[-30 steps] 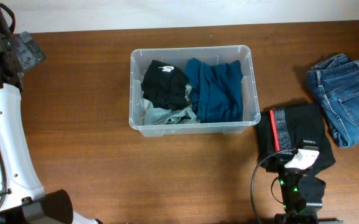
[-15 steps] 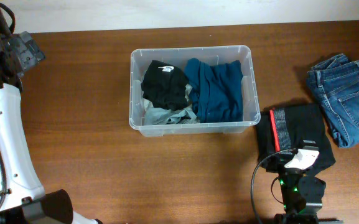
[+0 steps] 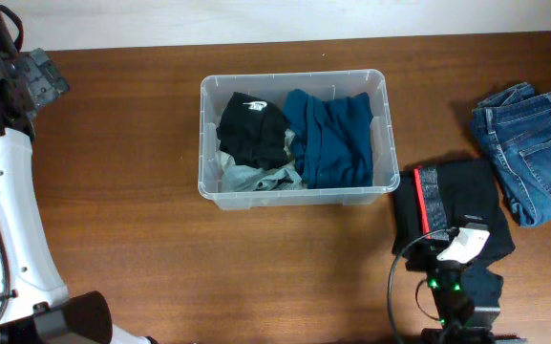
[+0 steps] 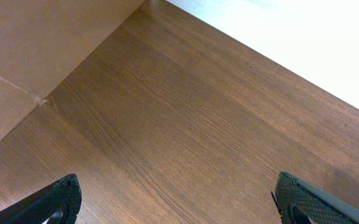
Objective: Pack container
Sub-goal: 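Move the right gripper over the black leggings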
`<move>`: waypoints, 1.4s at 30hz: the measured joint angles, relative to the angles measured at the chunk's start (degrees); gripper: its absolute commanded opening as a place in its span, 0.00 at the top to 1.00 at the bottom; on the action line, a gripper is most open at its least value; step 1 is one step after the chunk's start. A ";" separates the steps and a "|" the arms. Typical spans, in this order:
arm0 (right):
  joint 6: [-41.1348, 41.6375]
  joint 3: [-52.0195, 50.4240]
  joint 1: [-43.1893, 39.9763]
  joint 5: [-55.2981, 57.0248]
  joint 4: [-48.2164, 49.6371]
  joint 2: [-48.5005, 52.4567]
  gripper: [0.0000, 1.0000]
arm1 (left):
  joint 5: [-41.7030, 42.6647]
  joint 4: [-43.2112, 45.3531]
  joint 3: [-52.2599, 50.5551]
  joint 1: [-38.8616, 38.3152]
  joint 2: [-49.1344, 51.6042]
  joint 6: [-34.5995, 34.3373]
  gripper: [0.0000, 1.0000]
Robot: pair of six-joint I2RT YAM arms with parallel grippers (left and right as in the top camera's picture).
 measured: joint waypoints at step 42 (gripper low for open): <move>2.67 61.68 -28.20 2.19 -56.15 62.16 0.02 | 0.02 -0.17 0.00 0.00 0.00 -0.02 0.01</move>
